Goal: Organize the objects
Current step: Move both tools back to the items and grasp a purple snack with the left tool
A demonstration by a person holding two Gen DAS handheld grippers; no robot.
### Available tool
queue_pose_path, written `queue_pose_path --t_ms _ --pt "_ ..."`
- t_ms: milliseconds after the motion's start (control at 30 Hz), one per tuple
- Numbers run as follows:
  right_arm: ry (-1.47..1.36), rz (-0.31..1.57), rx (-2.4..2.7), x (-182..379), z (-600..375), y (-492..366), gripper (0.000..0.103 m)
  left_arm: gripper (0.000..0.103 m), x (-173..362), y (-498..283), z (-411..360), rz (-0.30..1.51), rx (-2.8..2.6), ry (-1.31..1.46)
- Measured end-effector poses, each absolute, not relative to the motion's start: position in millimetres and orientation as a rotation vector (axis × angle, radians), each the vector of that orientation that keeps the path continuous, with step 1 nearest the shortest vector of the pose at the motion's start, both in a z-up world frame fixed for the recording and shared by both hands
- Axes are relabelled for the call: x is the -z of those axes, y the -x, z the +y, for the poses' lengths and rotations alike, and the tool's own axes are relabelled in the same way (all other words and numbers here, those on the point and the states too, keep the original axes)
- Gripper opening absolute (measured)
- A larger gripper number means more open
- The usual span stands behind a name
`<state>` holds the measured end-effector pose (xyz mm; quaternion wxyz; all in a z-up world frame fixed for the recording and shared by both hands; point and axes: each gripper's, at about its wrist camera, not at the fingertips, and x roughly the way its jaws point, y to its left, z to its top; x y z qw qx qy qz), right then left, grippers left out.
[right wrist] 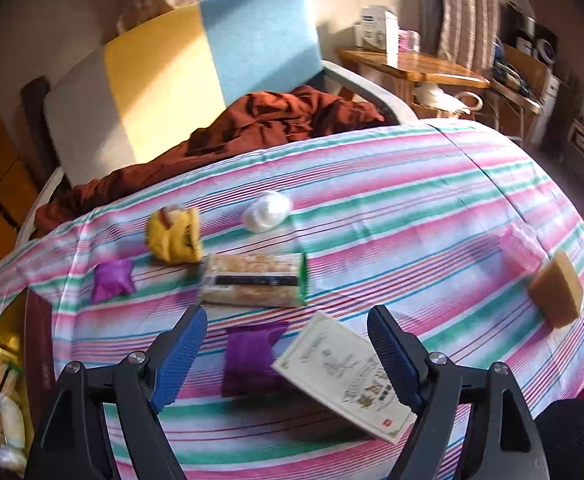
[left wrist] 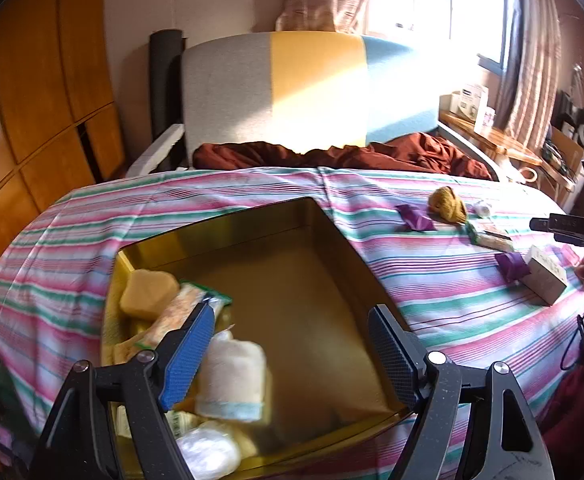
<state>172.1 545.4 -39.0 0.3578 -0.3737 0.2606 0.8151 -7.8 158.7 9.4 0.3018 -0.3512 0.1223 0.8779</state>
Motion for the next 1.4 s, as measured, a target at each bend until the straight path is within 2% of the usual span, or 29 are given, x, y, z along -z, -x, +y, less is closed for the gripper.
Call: queue_pose_path --t_ms 133,433,800,1100,1300,1367,1400 --pt "0.879 0.921 -2.023 50.1 572.3 -198.2 0.084 0.08 -9.6 8.0 192.0 0.348 -2.268 0.948" --pt "0.802 1.006 -2.036 45.6 576.5 -210.7 0.084 0.08 -11.9 16.5 288.8 0.39 -2.128 0.969" --pt "0.802 1.086 -2.079 47.7 577.1 -209.8 0.084 0.08 29.7 62.5 411.8 0.862 -1.953 0.873" --pt "0.827 1.122 -2.095 51.6 578.8 -206.2 0.084 0.08 71.0 86.0 461.0 1.026 -1.767 0.857" --pt "0.825 1.131 -2.083 53.0 581.1 -207.7 0.084 0.08 82.5 94.6 475.9 1.031 -1.722 0.837" --pt "0.827 1.132 -2.072 54.1 582.5 -208.0 0.084 0.075 84.8 96.7 479.4 1.014 -1.701 0.849" --pt "0.828 1.133 -2.067 54.8 582.9 -208.0 0.084 0.064 87.2 98.1 481.1 1.008 -1.693 0.868"
